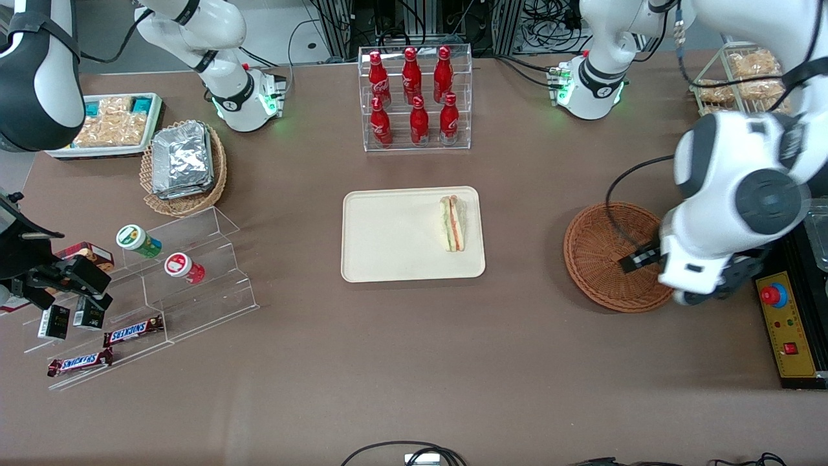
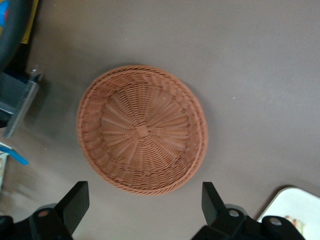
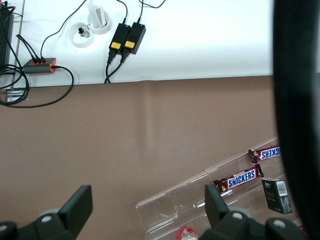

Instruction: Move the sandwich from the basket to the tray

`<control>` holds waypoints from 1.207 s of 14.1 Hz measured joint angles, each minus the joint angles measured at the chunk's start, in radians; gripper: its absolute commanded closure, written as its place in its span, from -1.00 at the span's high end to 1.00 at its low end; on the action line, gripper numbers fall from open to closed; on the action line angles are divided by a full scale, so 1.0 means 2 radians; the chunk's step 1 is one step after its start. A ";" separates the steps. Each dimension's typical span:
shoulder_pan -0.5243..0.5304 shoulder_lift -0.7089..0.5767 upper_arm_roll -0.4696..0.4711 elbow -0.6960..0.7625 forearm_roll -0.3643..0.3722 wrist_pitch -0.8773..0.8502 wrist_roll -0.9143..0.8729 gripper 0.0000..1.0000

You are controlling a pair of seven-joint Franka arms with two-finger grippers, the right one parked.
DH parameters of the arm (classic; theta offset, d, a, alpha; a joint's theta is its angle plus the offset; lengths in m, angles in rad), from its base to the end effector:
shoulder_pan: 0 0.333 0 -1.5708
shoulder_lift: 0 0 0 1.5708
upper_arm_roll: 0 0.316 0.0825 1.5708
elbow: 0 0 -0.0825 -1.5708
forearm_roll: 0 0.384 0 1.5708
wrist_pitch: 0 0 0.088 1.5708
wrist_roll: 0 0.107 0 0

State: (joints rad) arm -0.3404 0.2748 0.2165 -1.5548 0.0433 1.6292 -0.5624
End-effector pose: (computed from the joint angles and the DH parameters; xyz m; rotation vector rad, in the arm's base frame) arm 0.6156 -0.0857 0.4778 -2.9041 -0.6335 0.2216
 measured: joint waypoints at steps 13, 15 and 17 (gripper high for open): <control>0.179 -0.081 -0.112 0.000 -0.010 -0.054 0.174 1.00; 0.203 -0.102 -0.135 0.000 -0.010 -0.067 0.223 1.00; 0.217 -0.122 -0.150 -0.003 -0.010 -0.077 0.271 1.00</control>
State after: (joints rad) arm 0.0936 0.0301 -0.0837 -1.5618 0.0234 1.4754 -0.0203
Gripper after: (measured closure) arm 0.000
